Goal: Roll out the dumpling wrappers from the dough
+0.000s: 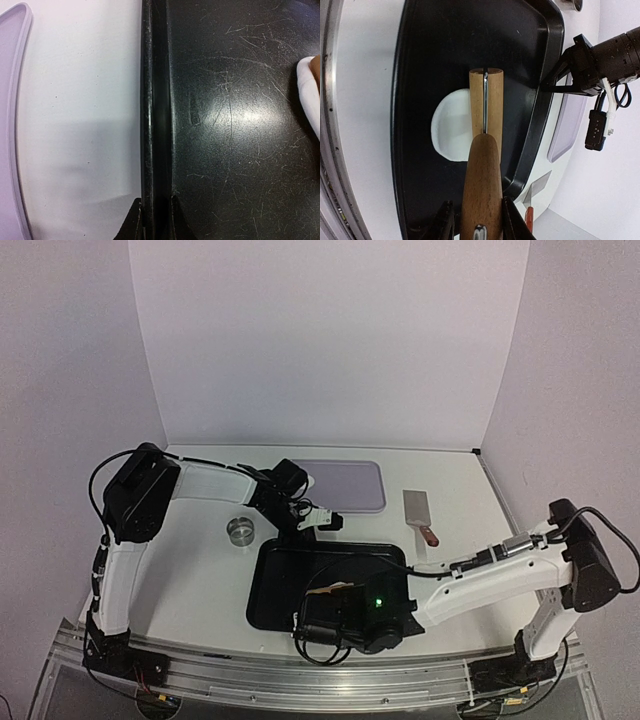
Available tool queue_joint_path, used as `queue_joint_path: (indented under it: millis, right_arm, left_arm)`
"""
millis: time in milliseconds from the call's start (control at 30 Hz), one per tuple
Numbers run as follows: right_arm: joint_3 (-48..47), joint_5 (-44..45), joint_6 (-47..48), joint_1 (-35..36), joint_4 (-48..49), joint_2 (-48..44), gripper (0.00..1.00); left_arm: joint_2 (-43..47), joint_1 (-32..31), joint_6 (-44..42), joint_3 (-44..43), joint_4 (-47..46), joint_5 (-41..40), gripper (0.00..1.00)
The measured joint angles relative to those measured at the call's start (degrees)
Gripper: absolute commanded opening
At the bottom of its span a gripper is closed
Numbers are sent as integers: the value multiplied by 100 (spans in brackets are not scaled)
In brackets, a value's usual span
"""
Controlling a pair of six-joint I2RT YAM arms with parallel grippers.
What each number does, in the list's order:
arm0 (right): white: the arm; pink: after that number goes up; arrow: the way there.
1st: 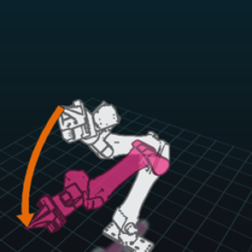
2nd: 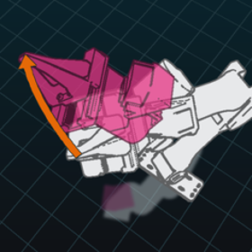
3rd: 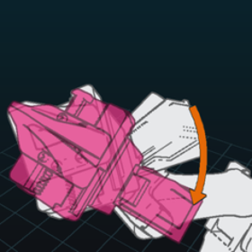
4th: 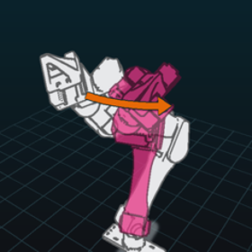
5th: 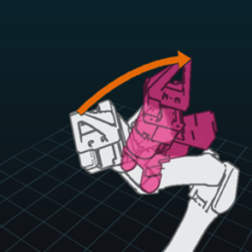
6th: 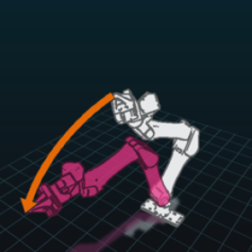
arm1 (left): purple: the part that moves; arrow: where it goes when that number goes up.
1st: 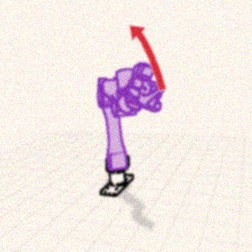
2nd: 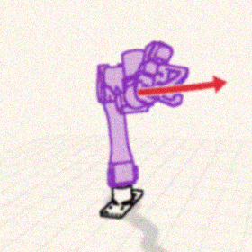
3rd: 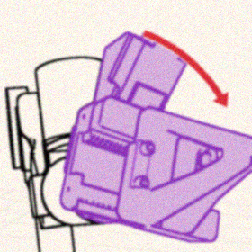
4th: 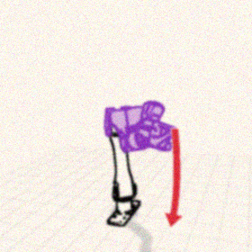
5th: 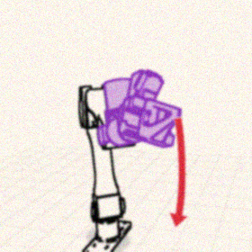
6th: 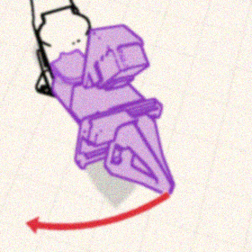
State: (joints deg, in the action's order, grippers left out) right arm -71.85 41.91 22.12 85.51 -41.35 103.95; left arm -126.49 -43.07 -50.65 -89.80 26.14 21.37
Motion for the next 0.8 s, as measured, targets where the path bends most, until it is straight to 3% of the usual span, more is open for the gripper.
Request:
queue_joint_path:
  millis: [133, 467, 800]
  right_arm:
    - [148, 174, -60, 195, -103, -54, 0]
    - [-290, 193, 222, -177, -150, 293, 0]
    - [2, 286, -326, 228, -391, 86, 0]
  left_arm:
    - [-3, 0, -7, 0, -1, 0, 0]
    - [-4, 0, 5, -9, -12, -12, 0]
    - [-5, 0, 9, -9, -20, -15, 0]
